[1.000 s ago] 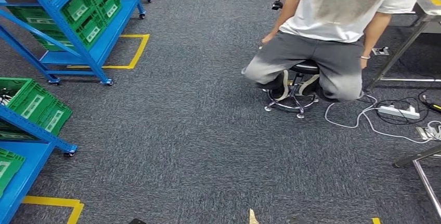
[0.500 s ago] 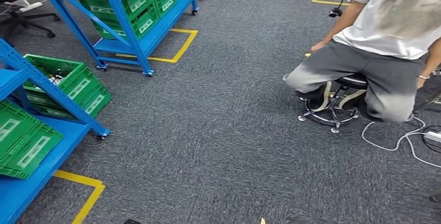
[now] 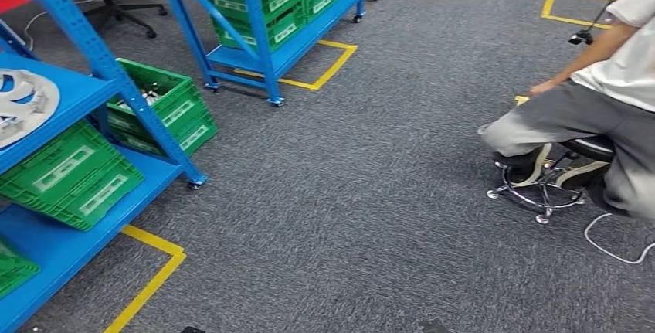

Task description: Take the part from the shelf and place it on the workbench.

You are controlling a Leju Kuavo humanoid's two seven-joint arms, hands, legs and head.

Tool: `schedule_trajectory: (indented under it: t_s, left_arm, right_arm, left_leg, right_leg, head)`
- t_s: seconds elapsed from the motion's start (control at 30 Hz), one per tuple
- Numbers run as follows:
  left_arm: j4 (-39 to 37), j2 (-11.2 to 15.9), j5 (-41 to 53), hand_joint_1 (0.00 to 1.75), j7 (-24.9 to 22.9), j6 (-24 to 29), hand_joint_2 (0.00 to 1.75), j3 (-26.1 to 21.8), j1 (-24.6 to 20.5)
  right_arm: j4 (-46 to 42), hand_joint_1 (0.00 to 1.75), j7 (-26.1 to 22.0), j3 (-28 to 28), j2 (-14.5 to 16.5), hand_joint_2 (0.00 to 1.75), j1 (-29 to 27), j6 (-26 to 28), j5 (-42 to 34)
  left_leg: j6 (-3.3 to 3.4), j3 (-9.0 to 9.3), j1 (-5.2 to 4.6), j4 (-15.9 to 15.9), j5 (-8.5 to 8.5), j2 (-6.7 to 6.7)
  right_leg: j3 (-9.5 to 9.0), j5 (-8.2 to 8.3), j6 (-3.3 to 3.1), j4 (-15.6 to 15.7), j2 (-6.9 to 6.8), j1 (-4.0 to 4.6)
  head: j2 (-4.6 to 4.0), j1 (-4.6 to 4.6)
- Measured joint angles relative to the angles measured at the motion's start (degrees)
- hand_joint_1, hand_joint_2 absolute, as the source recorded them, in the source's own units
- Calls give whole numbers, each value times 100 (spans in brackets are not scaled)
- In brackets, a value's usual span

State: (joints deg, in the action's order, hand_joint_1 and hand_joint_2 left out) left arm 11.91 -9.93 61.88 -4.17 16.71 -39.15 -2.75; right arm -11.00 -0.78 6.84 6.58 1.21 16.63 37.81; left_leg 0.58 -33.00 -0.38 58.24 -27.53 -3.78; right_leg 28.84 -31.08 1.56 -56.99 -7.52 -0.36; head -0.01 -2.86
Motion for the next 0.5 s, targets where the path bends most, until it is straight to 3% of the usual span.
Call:
schedule_trajectory:
  t_s: [0.03, 0.07, 0.13, 0.17, 0.2, 0.23, 0.27, 0.3, 0.37, 0.43, 0.5]
  left_arm:
    - [0, 1, -36, 0, 18, -21, 0, -22, 9]
    - [0, 1, -60, 0, 22, -38, 0, -46, 11]
    - [0, -8, -82, 0, 29, -69, 0, -81, -3]
    - [0, -11, -84, 0, 36, -87, 0, -92, -11]
    - [0, -15, -84, 0, 45, -102, 0, -98, -14]
    - [0, -15, -83, 0, 52, -115, 0, -101, -13]
    - [0, -14, -81, 0, 57, -128, 0, -102, -11]
    - [0, -13, -74, 0, 59, -141, 0, -104, -10]
    - [0, -12, -49, 0, 58, -163, 0, -104, -14]
    - [0, -10, -18, 0, 50, -168, 0, -104, -17]
    - [0, -4, 13, 0, 27, -170, 0, -103, 3]
  right_arm:
    - [-1, 0, -8, 3, 0, 0, 11, 0, -3]
    - [-2, 0, -15, 9, 0, 0, 19, 1, -7]
    - [-2, 0, -22, 25, -1, 0, 10, 2, -16]
    - [-1, 0, -21, 32, -1, 0, -6, 2, -20]
    - [-1, 0, -20, 39, -1, 0, -23, 1, -22]
    - [-1, 0, -19, 47, -1, 0, -35, 1, -24]
    - [-1, 0, -19, 55, -1, 0, -38, 0, -23]
    - [0, 0, -19, 63, -1, 0, -35, -2, -22]
    - [2, 0, -19, 72, -1, 0, -31, -9, -21]
    - [4, 0, -18, 78, -1, 0, -31, -23, -23]
    - [5, 0, -16, 83, 0, 0, -28, -37, -26]
  left_leg:
    - [33, 5, 12, -14, 8, 62]
    - [70, 11, 28, -29, 19, 126]
    - [127, 14, 46, -40, 31, 267]
    - [145, 10, 46, -39, 31, 353]
    - [151, 11, 44, -38, 31, 443]
    - [152, 15, 43, -35, 30, 535]
    - [150, 22, 43, -30, 29, 623]
    - [143, 30, 46, -22, 24, 710]
    - [107, 26, 46, 12, 4, 870]
    - [41, -18, 50, 44, 5, 1003]
    - [-29, -58, 70, 40, 29, 1122]
  right_leg:
    - [4, -42, 32, -25, 60, -9]
    - [59, -145, 58, -160, 204, -21]
    - [356, -493, 86, -802, 566, -37]
    - [569, -672, 88, -1231, 673, -38]
    - [746, -757, 88, -1551, 714, -36]
    - [846, -729, 84, -1686, 733, -35]
    - [835, -581, 77, -1581, 747, -36]
    - [716, -340, 67, -1252, 796, -43]
    - [405, 27, 47, -492, 1061, -74]
    - [232, 92, 17, -146, 1253, -86]
    - [188, 88, -31, -111, 1172, -78]
  head:
    - [0, 8]
    - [0, 21]
    - [-1, 57]
    - [-1, 65]
    - [-1, 66]
    - [-1, 67]
    - [-1, 66]
    - [-1, 66]
    - [-1, 66]
    - [-1, 62]
    - [-1, 59]
